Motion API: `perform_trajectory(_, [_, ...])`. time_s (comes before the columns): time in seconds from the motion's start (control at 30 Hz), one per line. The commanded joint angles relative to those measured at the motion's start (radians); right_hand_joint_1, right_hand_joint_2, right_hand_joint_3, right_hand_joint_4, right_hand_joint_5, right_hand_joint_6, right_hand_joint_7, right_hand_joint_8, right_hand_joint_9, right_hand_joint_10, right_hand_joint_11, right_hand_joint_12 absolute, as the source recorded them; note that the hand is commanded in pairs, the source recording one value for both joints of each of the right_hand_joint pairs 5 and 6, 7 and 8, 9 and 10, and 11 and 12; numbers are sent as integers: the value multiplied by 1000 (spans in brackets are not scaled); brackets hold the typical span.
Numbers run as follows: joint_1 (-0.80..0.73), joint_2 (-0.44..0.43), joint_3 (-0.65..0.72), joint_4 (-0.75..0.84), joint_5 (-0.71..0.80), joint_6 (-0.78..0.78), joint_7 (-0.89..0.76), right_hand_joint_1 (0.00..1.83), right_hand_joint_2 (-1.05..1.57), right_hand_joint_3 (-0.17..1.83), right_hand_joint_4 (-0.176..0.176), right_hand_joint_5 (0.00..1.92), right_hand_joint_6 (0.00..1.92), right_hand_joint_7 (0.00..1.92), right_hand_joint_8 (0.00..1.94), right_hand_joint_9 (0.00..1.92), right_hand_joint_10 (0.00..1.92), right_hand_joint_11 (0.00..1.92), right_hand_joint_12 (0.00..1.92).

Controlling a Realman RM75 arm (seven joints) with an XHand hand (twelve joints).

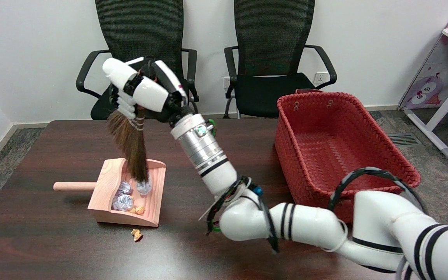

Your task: Sweep the paper ball into the dustpan.

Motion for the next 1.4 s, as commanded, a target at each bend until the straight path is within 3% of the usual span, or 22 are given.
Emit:
perform_trajectory(0.03, [-180,299,197,-543,119,-108,-499,1022,1571,1343,-3,1920,1920,1920,1920,1920,1920,1920,1920])
perform_trajectory(0.27, [-305,388,282,-755,287,-101,-854,1055,1571,1326,18,1920,1920,1920,1920,1920,1920,1920,1920])
perform_trajectory(0.47, [-386,410,299,-836,330,-49,-999,1068,1571,1342,19,1920,1920,1920,1920,1920,1920,1920,1920])
perform_trajectory(0.93, [-446,404,143,-890,330,2,-920,1071,1571,1411,13,1920,1920,1920,1920,1920,1920,1920,1920])
perform_trajectory(1.17, [-468,365,76,-908,324,5,-938,1048,1571,1726,8,1920,1920,1920,1920,1920,1920,1920,1920])
perform_trajectory(1.4, [-492,300,12,-929,330,-71,-815,1045,1571,1796,14,1920,1920,1920,1920,1920,1920,1920,1920])
